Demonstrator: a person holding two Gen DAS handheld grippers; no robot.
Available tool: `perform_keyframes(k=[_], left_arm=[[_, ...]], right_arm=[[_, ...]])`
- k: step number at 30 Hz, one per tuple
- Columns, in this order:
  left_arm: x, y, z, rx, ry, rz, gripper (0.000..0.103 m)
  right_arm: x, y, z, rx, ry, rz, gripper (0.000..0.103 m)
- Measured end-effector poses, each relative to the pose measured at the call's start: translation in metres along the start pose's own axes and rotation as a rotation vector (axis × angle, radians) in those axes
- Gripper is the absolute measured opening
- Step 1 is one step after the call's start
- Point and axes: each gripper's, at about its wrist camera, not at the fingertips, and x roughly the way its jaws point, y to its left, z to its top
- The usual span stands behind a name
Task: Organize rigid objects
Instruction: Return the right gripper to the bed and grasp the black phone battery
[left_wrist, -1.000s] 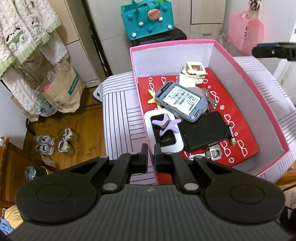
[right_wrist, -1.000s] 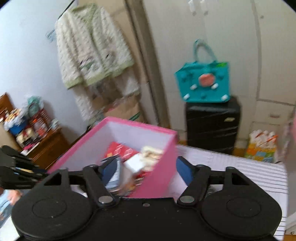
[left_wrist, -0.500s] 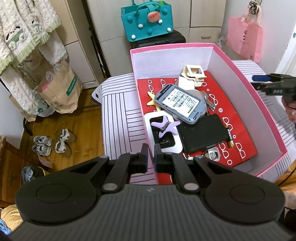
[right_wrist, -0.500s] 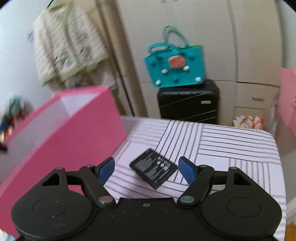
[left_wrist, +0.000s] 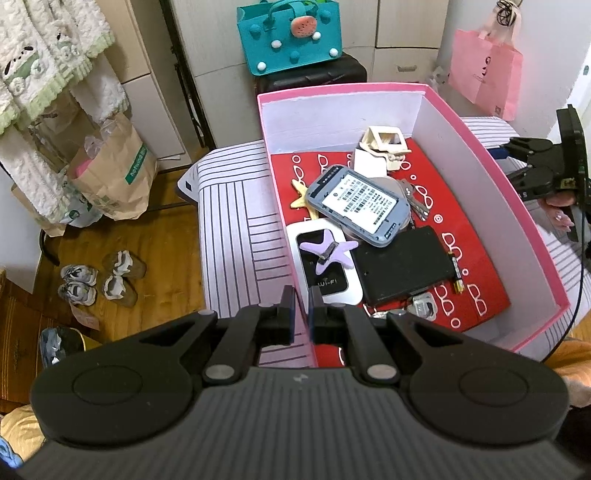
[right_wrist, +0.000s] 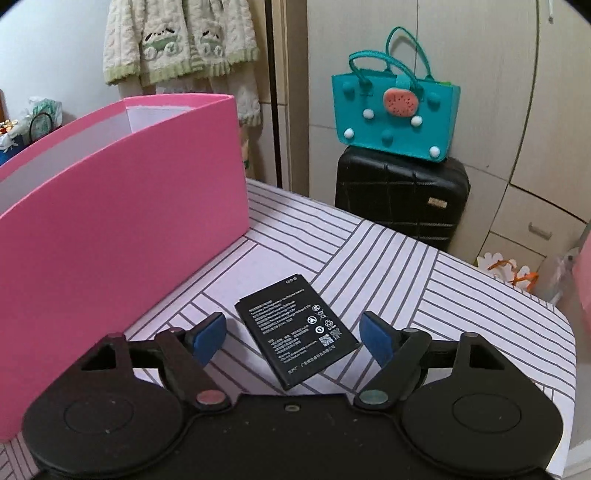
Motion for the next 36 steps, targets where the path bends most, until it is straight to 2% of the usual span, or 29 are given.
perform_keyframes(k=[3,5,6,9,14,19,25,27,29,36], left_arm=[[0.002,0.001,0.002,-0.022,-0.001,0.002,0.006],[0.002,0.001,0.001,-0.03,-0.002,0.003,0.006],[0.002,0.001,0.001,-0.031,-0.004,0.004,0.006],[0.002,0.0,0.001,-0.033,-0.002,0.01,0.006],[0.003,-0.001,0.001,-0.036,-0.003,0.016,0.006],[0.004,0.0,0.001,-0.042,0.0,0.012,0.006],[0.005,0.0,0.0,-0.042,0.0,0.009,0.006],[0.005,0.0,0.0,-0.044,0.001,0.008,0.006],[0.006,0.0,0.0,-0.044,0.0,0.007,0.006],[0.009,0.0,0.0,-0.045,0.007,0.008,0.006]], right_arm=[[0.0,-0.001,-0.001,-0.007,0.002,0.008,0.083],[-0.003,0.0,0.0,-0.006,-0.003,0.006,0.074],[-0.004,0.0,0.001,0.004,-0.001,0.007,0.063],[-0.009,0.006,0.001,0.035,0.027,-0.028,0.057],[-0.019,0.014,-0.001,0.134,0.102,-0.081,0.056],[-0.025,0.009,0.006,0.208,0.235,-0.013,0.057],[-0.015,0.011,0.017,0.126,0.317,0.009,0.061],[-0.014,0.02,0.016,0.077,0.32,-0.01,0.061],[-0.018,0.026,0.013,0.045,0.294,-0.034,0.056],[-0.033,0.024,0.006,0.103,0.217,-0.038,0.054]])
